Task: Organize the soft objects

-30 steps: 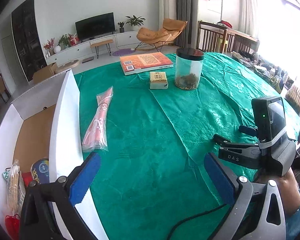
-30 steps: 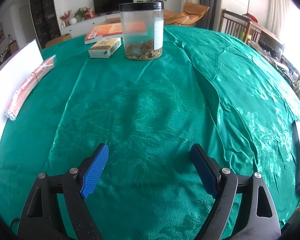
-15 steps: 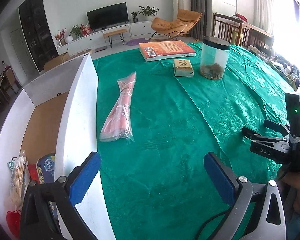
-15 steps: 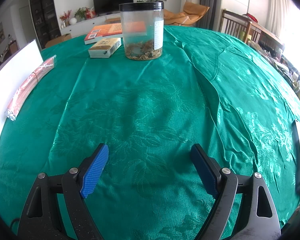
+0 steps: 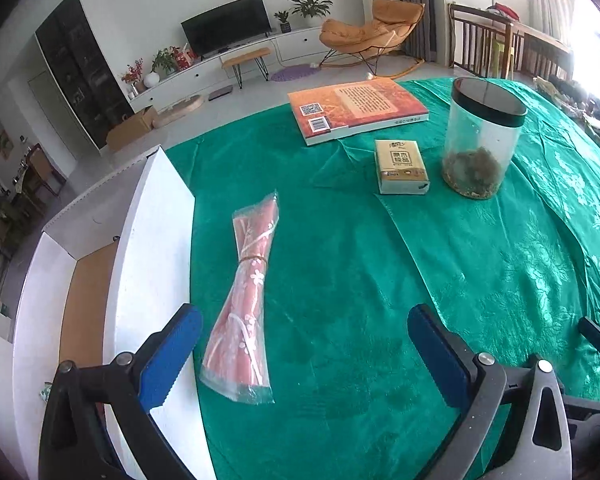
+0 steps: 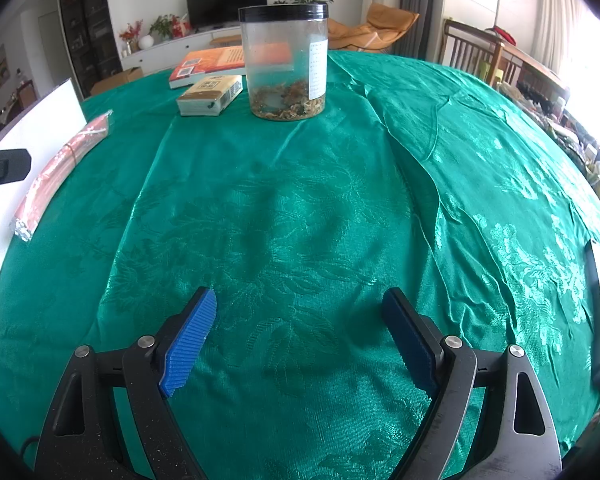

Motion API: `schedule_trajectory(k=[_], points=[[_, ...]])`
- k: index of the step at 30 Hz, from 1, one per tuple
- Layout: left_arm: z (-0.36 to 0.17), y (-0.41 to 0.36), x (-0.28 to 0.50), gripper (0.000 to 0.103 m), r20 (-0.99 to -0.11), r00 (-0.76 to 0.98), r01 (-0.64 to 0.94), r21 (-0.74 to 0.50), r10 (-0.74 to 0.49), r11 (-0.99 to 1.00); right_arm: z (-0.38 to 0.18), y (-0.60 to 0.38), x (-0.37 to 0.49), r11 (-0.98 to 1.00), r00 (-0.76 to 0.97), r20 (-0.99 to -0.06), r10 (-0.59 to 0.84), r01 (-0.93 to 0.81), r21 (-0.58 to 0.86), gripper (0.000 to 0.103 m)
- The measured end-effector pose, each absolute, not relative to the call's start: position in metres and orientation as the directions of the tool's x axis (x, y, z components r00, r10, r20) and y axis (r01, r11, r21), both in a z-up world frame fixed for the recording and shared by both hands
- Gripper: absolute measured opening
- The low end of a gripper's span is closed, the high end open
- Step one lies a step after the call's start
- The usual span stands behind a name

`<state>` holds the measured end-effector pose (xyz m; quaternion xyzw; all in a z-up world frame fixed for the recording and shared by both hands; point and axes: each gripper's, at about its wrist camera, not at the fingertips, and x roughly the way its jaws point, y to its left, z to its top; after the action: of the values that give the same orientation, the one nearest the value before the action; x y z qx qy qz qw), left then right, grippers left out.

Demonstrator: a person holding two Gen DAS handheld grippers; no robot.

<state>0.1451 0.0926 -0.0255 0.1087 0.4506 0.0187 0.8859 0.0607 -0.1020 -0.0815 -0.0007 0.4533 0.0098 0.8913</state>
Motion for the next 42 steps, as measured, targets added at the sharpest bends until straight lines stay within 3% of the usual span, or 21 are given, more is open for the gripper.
schedule_trajectory(k=[12,13,14,15,16,17,19,23,27,30,32,34,35,42], points=[[-0.104,0.132,0.214,0.103,-0.874,0.423,-0.015,0.256,0.238,0.967,-0.081,-0.102,0.061,1.0,0.589,-0.808,0.018,-0.019,0.009,0.088],[-0.104,0.134,0.213,0.099,-0.873,0.433,-0.026,0.236,0.224,0.971,-0.082,-0.102,0.061,1.0,0.588,-0.808,0.019,-0.02,0.01,0.088],[-0.104,0.136,0.212,0.094,-0.885,0.423,-0.034,0.198,0.193,0.98,-0.082,-0.101,0.061,1.0,0.588,-0.809,0.02,-0.021,0.01,0.088],[-0.102,0.139,0.211,0.064,-0.894,0.424,-0.043,0.141,0.146,0.989,-0.082,-0.101,0.061,1.0,0.588,-0.808,0.021,-0.021,0.011,0.088],[-0.099,0.138,0.21,0.026,-0.894,0.421,-0.056,0.143,0.153,0.988,-0.082,-0.101,0.061,1.0,0.588,-0.809,0.021,-0.021,0.011,0.088],[-0.097,0.133,0.209,0.026,-0.895,0.417,-0.041,0.152,0.156,0.987,-0.082,-0.101,0.061,1.0,0.588,-0.809,0.022,-0.021,0.012,0.088],[-0.087,0.12,0.201,0.024,-0.905,0.424,0.016,0.033,0.023,0.999,-0.082,-0.101,0.061,1.0,0.588,-0.809,0.022,-0.021,0.012,0.088],[-0.049,0.051,0.176,0.024,-0.877,0.428,0.213,-0.136,-0.217,0.968,-0.082,-0.101,0.061,1.0,0.588,-0.809,0.021,-0.021,0.011,0.088],[-0.006,-0.029,0.164,0.024,-0.832,0.431,0.399,-0.172,-0.349,0.901,-0.082,-0.102,0.061,1.0,0.588,-0.808,0.022,-0.022,0.011,0.088],[0.015,-0.077,0.169,0.026,-0.813,0.447,0.468,-0.143,-0.373,0.872,-0.082,-0.101,0.061,1.0,0.588,-0.809,0.022,-0.022,0.011,0.088],[0.016,-0.098,0.18,0.039,-0.81,0.463,0.482,-0.111,-0.36,0.869,-0.082,-0.101,0.061,1.0,0.588,-0.809,0.022,-0.022,0.011,0.088],[0.013,-0.105,0.188,0.091,-0.802,0.49,0.477,-0.081,-0.341,0.875,-0.082,-0.101,0.061,1.0,0.588,-0.809,0.022,-0.022,0.012,0.088],[0.012,-0.103,0.189,0.098,-0.788,0.516,0.465,-0.072,-0.336,0.882,-0.082,-0.101,0.061,1.0,0.588,-0.808,0.022,-0.022,0.012,0.088],[0.009,-0.048,0.173,0.1,-0.752,0.59,0.399,-0.045,-0.294,0.916,-0.083,-0.1,0.062,1.0,0.588,-0.809,0.022,-0.022,0.011,0.088]])
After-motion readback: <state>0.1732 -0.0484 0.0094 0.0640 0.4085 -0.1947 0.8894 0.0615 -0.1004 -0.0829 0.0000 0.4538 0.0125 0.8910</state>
